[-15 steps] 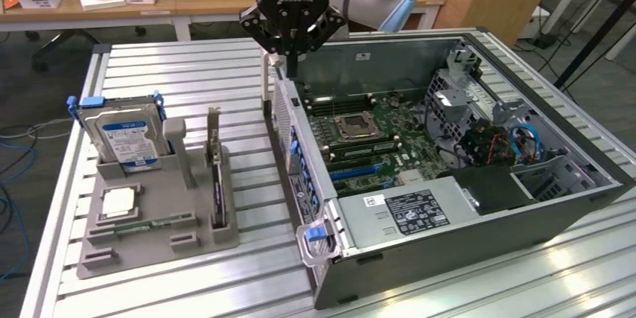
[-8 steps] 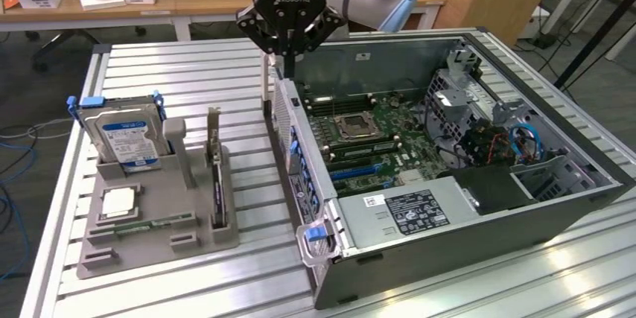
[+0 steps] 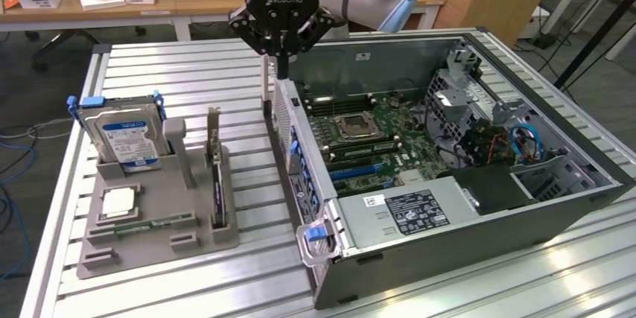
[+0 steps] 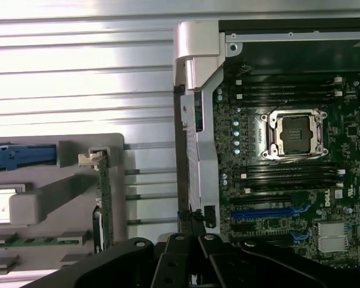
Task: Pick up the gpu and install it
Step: 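Reach for the gpu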
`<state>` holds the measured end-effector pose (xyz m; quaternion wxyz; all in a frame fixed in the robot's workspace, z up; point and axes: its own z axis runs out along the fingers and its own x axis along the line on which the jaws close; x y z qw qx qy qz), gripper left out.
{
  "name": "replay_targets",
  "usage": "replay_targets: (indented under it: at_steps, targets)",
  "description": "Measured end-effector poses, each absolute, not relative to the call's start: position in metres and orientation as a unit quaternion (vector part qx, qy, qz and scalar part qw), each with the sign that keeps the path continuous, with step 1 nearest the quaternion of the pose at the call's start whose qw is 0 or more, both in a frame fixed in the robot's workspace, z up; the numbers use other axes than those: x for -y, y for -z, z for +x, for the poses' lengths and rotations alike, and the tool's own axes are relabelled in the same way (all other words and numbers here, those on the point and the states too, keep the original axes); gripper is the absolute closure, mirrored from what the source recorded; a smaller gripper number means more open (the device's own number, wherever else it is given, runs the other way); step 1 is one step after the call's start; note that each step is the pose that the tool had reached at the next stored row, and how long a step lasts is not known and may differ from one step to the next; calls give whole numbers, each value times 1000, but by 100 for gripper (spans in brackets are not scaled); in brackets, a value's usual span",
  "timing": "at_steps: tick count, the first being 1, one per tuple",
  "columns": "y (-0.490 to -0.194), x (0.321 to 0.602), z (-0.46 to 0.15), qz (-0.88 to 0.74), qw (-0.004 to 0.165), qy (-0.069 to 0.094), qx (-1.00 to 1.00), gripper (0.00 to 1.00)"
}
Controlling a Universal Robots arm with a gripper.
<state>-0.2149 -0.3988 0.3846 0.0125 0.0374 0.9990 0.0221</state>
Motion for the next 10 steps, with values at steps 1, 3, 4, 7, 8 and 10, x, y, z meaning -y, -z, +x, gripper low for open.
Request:
replay_targets:
  at_steps: [1,3,4,7,8,10]
  targets:
    - [-385,399,-216,37,12,-22,-999,89]
    - [-384,399,-219,37,12,-22,-999,89]
    - [-384,399,-220,37,12,-22,-999,89]
    - [-384,399,-224,37,12,-22,-999,89]
    - [-384,399,-225,37,13,-22,-999,89]
    - [-384,399,-227,37,12,-22,-999,89]
